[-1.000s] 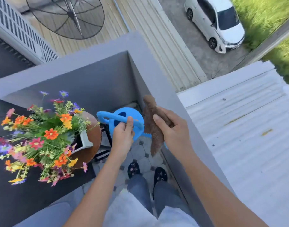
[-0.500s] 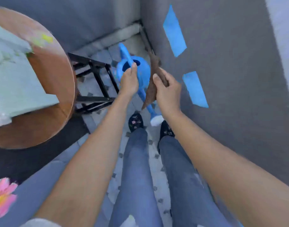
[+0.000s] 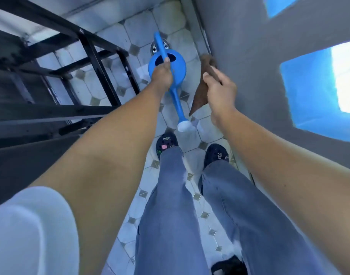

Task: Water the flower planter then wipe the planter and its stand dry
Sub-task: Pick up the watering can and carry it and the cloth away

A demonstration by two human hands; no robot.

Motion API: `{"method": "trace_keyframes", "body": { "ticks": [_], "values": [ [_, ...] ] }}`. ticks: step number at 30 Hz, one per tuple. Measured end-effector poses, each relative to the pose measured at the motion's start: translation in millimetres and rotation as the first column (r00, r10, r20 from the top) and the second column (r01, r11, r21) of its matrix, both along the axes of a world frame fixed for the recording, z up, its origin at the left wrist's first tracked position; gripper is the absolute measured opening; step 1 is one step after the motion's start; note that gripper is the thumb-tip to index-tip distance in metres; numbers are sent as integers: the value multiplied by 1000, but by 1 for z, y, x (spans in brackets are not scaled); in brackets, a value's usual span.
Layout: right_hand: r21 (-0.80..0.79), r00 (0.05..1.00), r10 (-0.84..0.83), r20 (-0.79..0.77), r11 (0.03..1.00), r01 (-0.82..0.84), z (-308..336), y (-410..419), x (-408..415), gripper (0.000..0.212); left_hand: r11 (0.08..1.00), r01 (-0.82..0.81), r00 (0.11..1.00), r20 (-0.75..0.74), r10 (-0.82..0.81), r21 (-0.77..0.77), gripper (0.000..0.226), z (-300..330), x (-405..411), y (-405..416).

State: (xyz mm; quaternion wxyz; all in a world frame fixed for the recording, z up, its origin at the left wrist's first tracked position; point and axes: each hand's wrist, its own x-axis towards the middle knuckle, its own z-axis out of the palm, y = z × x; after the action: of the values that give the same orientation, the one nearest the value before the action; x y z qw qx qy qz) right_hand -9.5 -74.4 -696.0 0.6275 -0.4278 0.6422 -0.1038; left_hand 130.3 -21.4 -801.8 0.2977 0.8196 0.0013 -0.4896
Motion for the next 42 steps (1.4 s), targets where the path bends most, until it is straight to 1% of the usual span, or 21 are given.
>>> {"method": "trace_keyframes", "body": {
  "ticks": [2, 7, 11, 13, 15, 16, 17, 18, 19, 20, 21, 22, 24, 26, 28, 30, 33, 36, 38, 40, 42],
  "values": [
    [52, 998, -52, 45, 997, 50, -18, 6, 1, 36, 1000, 1, 1000, -14, -1, 7, 50, -14, 4, 6],
    [146, 986, -89, 143, 987, 68, -48, 17, -9, 39, 999, -20, 997, -70, 21, 26, 49, -49, 5, 14],
    [265, 966, -178, 187, 956, 125, -60, 15, -13, 39, 998, -65, 997, -40, 64, -10, 47, -59, 7, 11],
    [326, 956, -201, 216, 937, 124, -61, 14, -11, 41, 998, -44, 999, -17, 45, 34, 47, -56, 9, 8],
    [375, 949, -212, 234, 920, 113, -58, 13, -6, 42, 994, -78, 997, 19, 77, 74, 52, -46, 6, 14],
    [395, 945, -210, 251, 913, 98, -56, 11, -3, 43, 991, -112, 993, -20, 114, 67, 59, -38, 3, 21],
    [413, 941, -200, 273, 908, 73, -55, 9, 0, 43, 989, -143, 981, -128, 148, 46, 71, -26, -2, 28],
    [432, 935, -190, 300, 901, 44, -53, 7, 3, 42, 982, -189, 938, -296, 181, 3, 84, -15, -7, 37],
    [450, 927, -174, 333, 893, 6, -50, 5, 6, 41, 960, -273, 852, -479, 209, -66, 93, -4, -12, 44],
    [465, 919, -151, 365, 884, -39, -48, 3, 9, 40, 917, -373, 760, -613, 215, -141, 95, 6, -15, 51],
    [474, 915, -118, 386, 876, -87, -47, 0, 11, 40, 860, -467, 704, -675, 222, -205, 92, 15, -16, 58],
    [472, 914, -67, 401, 870, -144, -47, -2, 14, 43, 807, -535, 690, -681, 247, -249, 84, 19, -15, 64],
    [418, 908, 83, 410, 868, -268, -51, -6, 16, 51, 752, -580, 740, -588, 326, -313, 58, 27, -11, 73],
    [314, 911, 210, 355, 891, -328, -54, -11, 18, 56, 761, -561, 803, -437, 405, -326, 34, 29, -5, 78],
    [189, 916, 301, 264, 915, -356, -56, -16, 22, 51, 788, -528, 840, -329, 431, -316, 21, 28, 1, 79],
    [67, 899, 389, 201, 910, -409, -57, -21, 29, 46, 805, -500, 864, -245, 440, -318, 12, 26, 7, 76],
    [-102, 844, 527, 97, 849, -518, -64, -26, 41, 42, 826, -473, 880, -123, 458, -307, 12, 18, 18, 68],
    [-269, 809, 587, -35, 774, -573, -79, -27, 57, 34, 837, -460, 878, -15, 478, -297, 7, 4, 33, 54],
    [-345, 784, 608, -125, 714, -609, -87, -27, 68, 36, 856, -433, 879, 77, 470, -283, 14, -5, 41, 46],
    [-284, 702, 690, -179, 647, -708, -98, -25, 74, 43, 912, -351, 910, 153, 386, -214, 34, -12, 44, 41],
    [-143, 537, 813, -226, 518, -844, -109, -22, 73, 50, 970, -235, 957, 161, 243, -67, 55, -18, 44, 42]
  ]
}}
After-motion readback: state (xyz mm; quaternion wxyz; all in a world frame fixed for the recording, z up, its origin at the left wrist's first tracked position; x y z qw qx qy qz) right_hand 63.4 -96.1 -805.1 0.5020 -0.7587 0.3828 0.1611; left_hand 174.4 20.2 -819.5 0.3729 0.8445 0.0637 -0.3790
